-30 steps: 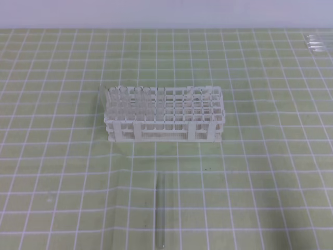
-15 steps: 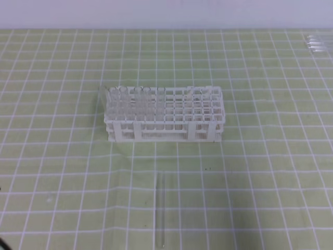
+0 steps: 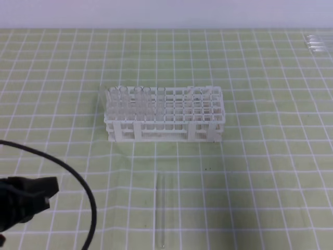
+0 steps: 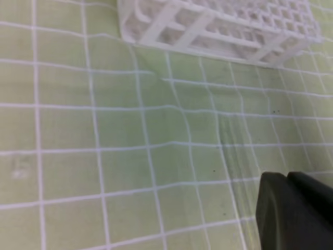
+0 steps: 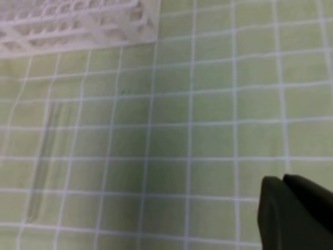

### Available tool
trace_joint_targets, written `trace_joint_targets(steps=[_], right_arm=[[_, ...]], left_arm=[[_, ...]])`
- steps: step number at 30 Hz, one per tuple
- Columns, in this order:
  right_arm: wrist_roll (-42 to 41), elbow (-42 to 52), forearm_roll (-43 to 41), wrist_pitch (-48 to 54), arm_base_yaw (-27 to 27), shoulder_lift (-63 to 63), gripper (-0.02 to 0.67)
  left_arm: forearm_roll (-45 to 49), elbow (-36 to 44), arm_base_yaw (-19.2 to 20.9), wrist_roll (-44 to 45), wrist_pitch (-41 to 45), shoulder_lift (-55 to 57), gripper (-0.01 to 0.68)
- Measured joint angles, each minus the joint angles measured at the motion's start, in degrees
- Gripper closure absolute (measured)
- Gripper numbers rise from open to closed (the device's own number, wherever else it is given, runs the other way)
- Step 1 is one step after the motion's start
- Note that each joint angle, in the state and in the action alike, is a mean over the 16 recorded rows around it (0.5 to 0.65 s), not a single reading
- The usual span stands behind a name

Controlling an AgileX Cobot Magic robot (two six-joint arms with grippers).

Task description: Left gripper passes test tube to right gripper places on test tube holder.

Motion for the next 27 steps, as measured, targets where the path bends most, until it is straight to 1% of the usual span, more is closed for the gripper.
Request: trace_joint_targets(steps=[3,5,9,14,19,23,27], right_arm=[[-1.7,0.0,1.9,0.9,0.0,1.9,0.651],[-2.8,0.0,3.2,1.1,0.0,2.7,0.651],[-4.6,0.0,5.4,1.0,0.0,3.7,0.651],[-5.8,0.0,6.7,0.7,0.0,4.1,0.651],[-6.8,0.0,6.9,1.0,0.0,4.1,0.651],[-7.8,0.0,7.1,1.3,0.0,4.1,0.651],[-9.2,0.0,7.6,1.6,0.0,4.1,0.651]], left_arm=[[-2.1,-1.9,-2.2,2.5,0.8,4.4,0.673],[-3.3,-3.0,-4.5,3.1,0.5,7.4,0.673],[-2.9,-5.4,-10.8,1.8,-1.6,13.6,0.673],[0.9,-9.4,-20.0,-4.1,-4.9,22.5,0.673],[6.6,-14.4,-28.1,-11.9,-6.3,31.7,0.673],[12.0,-19.1,-32.5,-18.5,-4.8,38.5,0.673],[17.5,-23.6,-35.5,-24.9,-1.2,44.3,0.673]])
